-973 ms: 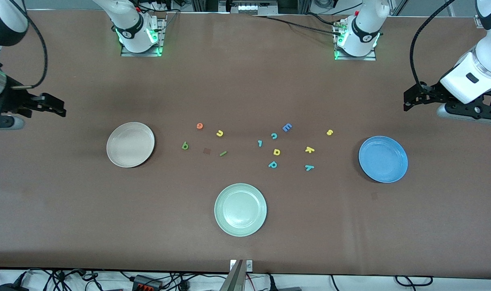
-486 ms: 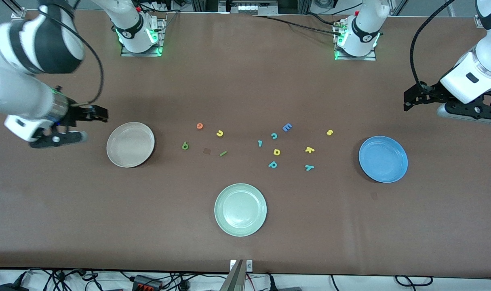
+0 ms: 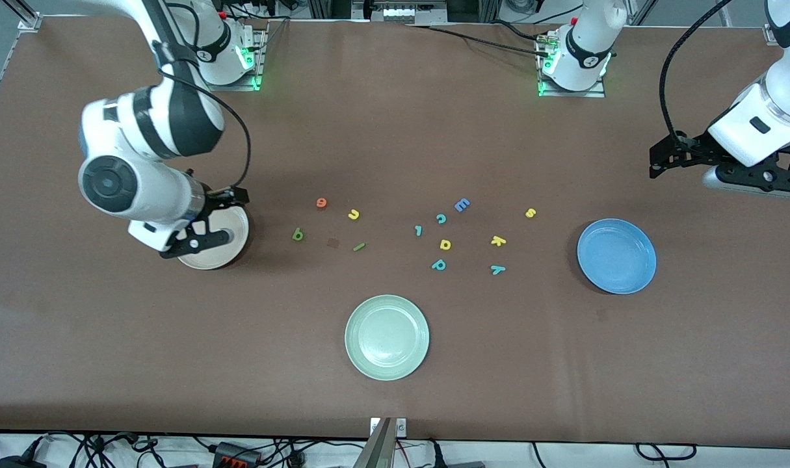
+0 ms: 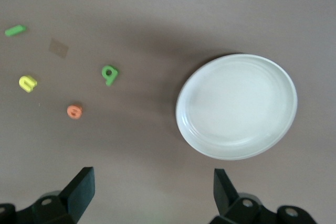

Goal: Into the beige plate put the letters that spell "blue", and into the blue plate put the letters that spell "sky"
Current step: 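Move the right gripper over the green q beside the beige plate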

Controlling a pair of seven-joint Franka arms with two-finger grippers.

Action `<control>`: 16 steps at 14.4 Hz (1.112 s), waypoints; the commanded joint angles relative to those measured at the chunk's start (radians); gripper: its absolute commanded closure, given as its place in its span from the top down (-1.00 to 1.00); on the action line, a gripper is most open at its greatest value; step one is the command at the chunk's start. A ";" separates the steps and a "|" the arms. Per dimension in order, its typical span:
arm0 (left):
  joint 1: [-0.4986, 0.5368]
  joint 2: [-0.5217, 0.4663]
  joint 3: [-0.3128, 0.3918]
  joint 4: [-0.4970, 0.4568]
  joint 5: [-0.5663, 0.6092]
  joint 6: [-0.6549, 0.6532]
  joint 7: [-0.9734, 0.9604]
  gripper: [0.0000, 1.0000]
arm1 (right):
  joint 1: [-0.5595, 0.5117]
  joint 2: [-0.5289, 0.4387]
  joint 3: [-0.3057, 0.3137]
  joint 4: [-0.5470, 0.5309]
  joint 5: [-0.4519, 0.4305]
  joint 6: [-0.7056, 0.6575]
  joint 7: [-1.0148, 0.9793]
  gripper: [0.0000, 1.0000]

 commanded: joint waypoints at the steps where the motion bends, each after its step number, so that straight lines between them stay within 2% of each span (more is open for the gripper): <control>1: 0.001 0.011 0.000 0.027 0.015 -0.021 0.019 1.00 | 0.061 0.050 -0.006 0.005 0.013 0.078 0.128 1.00; 7: 0.001 0.011 0.000 0.028 0.015 -0.021 0.018 1.00 | 0.117 0.162 -0.006 0.005 0.013 0.261 0.265 1.00; 9: 0.001 0.009 0.000 0.027 0.015 -0.024 0.018 1.00 | 0.117 0.196 -0.006 0.006 0.013 0.301 0.377 1.00; 13: 0.001 0.009 -0.001 0.028 0.015 -0.034 0.012 1.00 | 0.124 0.204 -0.006 0.005 0.013 0.293 0.572 1.00; 16: -0.001 0.011 0.000 0.030 0.015 -0.033 0.012 1.00 | 0.131 0.207 -0.008 -0.019 0.013 0.293 0.627 1.00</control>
